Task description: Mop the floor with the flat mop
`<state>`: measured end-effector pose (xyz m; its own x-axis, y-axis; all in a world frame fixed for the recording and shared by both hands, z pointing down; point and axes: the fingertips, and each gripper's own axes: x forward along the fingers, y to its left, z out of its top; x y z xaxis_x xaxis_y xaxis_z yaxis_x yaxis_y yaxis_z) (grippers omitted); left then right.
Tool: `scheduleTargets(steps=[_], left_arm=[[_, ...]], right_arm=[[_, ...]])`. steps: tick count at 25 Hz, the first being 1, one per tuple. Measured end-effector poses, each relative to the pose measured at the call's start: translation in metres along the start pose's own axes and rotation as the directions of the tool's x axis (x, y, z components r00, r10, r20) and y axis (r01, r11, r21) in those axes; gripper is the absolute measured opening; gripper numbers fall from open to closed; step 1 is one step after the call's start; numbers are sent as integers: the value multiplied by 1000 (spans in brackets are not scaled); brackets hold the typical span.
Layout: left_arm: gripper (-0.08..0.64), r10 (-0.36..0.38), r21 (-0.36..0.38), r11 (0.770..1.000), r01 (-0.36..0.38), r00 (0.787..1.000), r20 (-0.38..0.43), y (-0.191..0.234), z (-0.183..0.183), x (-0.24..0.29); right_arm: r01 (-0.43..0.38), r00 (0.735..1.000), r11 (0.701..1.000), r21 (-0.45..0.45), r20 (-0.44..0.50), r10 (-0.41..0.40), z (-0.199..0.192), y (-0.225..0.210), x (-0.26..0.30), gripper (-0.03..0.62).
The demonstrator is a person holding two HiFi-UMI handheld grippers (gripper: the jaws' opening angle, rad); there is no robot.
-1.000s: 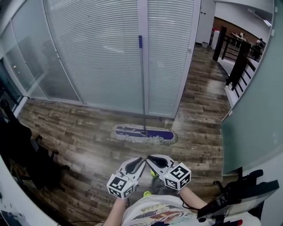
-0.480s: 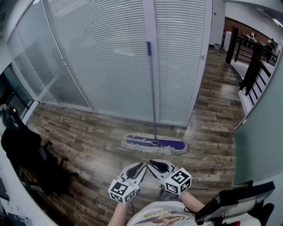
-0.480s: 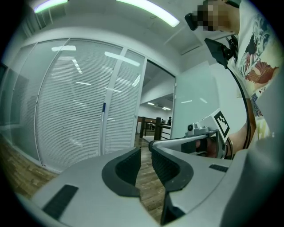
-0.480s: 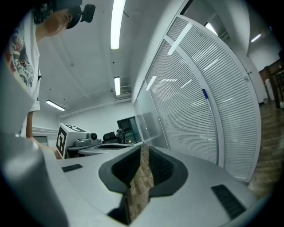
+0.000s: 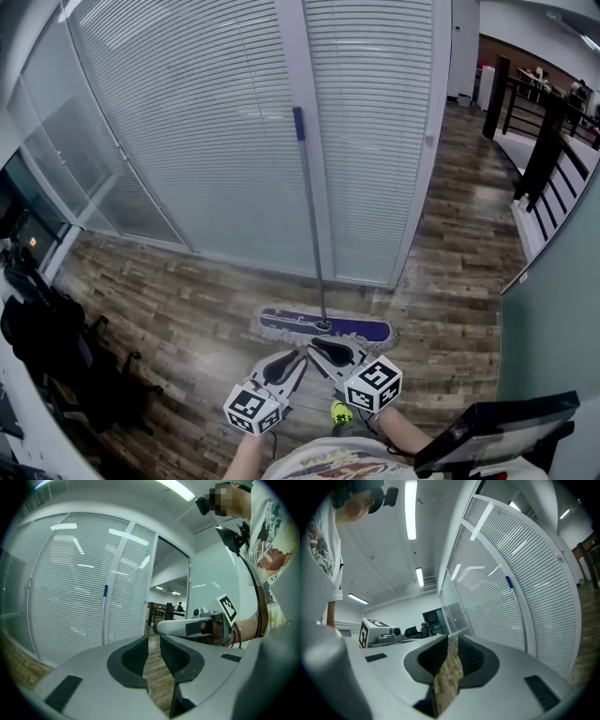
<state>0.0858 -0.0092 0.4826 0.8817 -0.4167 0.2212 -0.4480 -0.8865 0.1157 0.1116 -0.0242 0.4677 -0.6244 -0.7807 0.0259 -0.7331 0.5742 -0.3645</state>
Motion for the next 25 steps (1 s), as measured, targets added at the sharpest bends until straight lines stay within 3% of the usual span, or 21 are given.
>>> scheduleTargets(steps=[9,17,25], left_arm=[[83,11,6,1000,-11,1000,-17,29,14,73],[83,1,18,1000,0,1000,-16,62,23,115],[83,-48,43,998,48,999,-1,135,38,156]], right_arm=[[-25,999,999,23,28,24,24,-70,18,46],[15,999,999,37,29,-16,37,-118,40,53],[101,995,995,-19,-5,-102,58,-171,103,82]])
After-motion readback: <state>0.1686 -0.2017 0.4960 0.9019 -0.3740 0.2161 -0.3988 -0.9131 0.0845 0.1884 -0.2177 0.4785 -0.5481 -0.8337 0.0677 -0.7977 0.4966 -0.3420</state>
